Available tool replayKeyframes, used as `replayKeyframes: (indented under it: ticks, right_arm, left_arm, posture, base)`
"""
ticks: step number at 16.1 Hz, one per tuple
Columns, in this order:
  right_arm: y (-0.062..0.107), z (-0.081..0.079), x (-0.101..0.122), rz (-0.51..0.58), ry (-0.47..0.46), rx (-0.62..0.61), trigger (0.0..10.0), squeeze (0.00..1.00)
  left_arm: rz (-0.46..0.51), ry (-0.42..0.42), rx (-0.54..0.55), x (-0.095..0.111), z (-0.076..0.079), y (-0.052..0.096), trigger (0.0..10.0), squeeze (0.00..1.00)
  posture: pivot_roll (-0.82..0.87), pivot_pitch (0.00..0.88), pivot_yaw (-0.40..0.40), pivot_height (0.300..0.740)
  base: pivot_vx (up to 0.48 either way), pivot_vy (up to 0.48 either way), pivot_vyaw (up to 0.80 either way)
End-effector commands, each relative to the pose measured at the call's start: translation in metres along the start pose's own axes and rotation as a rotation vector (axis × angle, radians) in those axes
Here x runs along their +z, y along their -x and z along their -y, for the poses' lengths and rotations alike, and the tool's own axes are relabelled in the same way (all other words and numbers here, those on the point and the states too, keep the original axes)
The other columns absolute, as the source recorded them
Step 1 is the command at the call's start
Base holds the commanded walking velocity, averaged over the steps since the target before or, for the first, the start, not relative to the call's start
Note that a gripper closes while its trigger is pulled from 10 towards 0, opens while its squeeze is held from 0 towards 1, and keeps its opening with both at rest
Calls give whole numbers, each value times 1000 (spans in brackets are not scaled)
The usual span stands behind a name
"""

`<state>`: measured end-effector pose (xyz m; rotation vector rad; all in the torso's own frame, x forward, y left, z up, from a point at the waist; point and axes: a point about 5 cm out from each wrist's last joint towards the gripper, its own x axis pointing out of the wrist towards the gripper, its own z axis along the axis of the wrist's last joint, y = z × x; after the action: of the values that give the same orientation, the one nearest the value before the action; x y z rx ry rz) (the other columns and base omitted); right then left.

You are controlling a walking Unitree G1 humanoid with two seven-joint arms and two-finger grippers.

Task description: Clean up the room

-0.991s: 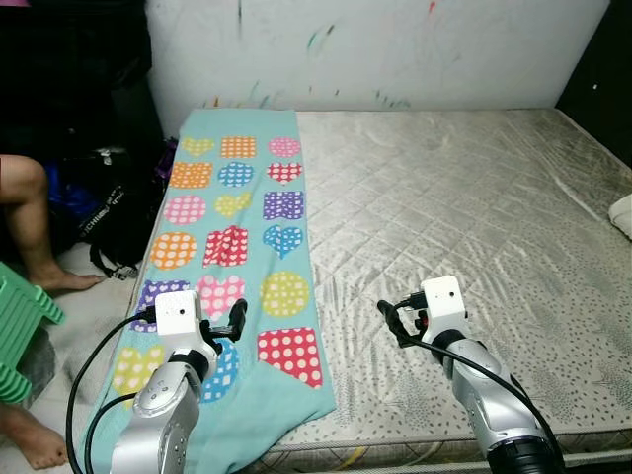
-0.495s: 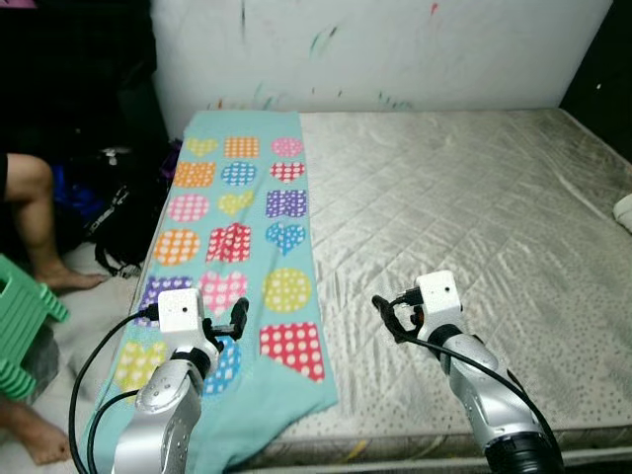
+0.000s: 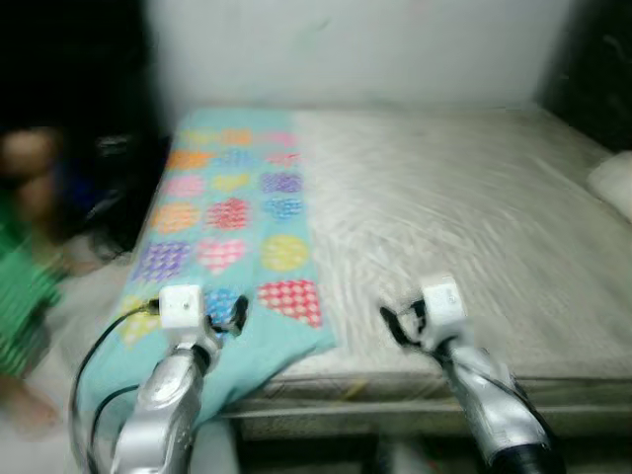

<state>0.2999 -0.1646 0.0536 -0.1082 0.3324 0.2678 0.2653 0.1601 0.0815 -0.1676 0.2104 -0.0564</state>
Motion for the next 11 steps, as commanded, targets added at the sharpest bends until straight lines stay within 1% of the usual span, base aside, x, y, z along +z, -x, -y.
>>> replayKeyframes:
  ticks: [1,5,11]
  right_arm:
    - [-3,-7,4,16,-6,22,10000,0]
    - [-3,-7,3,15,8,29,10000,0]
    - [-5,-8,3,19,3,32,10000,0]
  left_arm:
    - [-67,3,32,-16,-9,4,10000,0]
    - [-68,11,31,-16,-9,2,10000,0]
    - [-64,24,15,-16,-8,4,10000,0]
  posture:
    - [-80,0,-15,620]
    - [-82,0,-15,620]
    - [-79,0,-18,620]
  base:
    - [0,0,0]
    - [0,0,0]
    - [0,0,0]
